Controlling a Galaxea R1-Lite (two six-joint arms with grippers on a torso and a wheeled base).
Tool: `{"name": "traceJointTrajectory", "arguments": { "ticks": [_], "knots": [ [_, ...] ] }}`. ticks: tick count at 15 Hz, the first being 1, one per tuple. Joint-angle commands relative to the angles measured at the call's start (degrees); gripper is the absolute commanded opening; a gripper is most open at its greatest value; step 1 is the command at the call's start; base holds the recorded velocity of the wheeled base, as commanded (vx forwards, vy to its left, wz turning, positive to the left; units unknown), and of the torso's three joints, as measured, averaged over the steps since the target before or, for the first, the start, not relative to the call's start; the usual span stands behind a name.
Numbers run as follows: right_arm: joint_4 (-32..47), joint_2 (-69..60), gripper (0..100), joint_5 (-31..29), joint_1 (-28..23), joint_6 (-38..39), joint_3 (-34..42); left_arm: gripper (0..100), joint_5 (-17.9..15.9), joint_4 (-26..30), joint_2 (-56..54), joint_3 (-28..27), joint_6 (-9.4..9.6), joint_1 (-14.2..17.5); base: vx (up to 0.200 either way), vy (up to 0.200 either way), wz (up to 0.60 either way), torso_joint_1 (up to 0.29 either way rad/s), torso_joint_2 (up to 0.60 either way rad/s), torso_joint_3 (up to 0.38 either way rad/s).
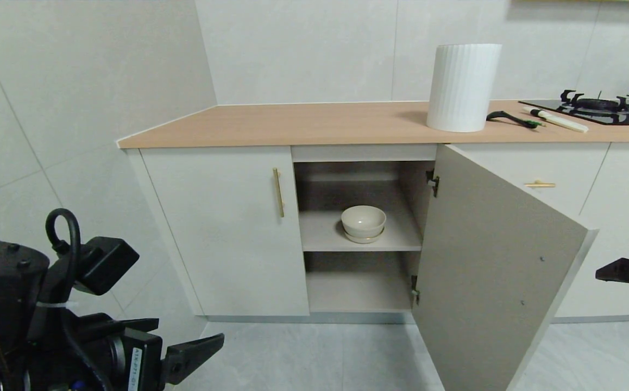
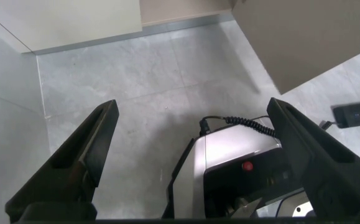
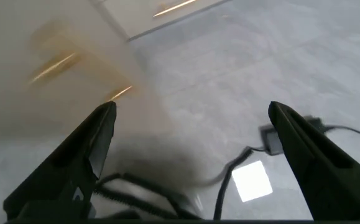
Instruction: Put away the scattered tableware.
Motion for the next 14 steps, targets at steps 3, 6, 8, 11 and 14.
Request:
{"name": "traceJointTrajectory", "arguments": {
  "ticks": [3,6,8,11,14],
  "knots": [
    [-1.00,4.71,100,-1.18,-3.62,0.17,-0.82,100,0.04,-0.01,0.09,-0.03,-0.04,-0.06,0.000,0.000,0.00,0.000,0.00,0.000],
    [-7.06,12.44,100,-0.65,-3.71,1.66,-0.12,100,0.04,-0.01,0.09,-0.03,-0.04,0.03,0.000,0.000,0.00,0.000,0.00,0.000],
    [-11.81,15.52,100,-0.56,-3.71,4.21,0.50,100,0.04,-0.01,0.09,-0.03,-0.12,-0.06,0.000,0.000,0.00,0.000,0.00,0.000],
    [-14.44,18.24,100,0.58,-3.10,5.27,1.29,100,0.04,-0.01,0.09,-0.03,-0.12,0.03,0.000,0.000,0.00,0.000,0.00,0.000],
    [-14.44,18.59,100,1.90,0.68,8.69,1.29,100,-0.49,-0.01,-0.08,-0.03,-0.21,0.03,0.000,0.000,0.00,0.000,0.00,0.000]
  ]
}}
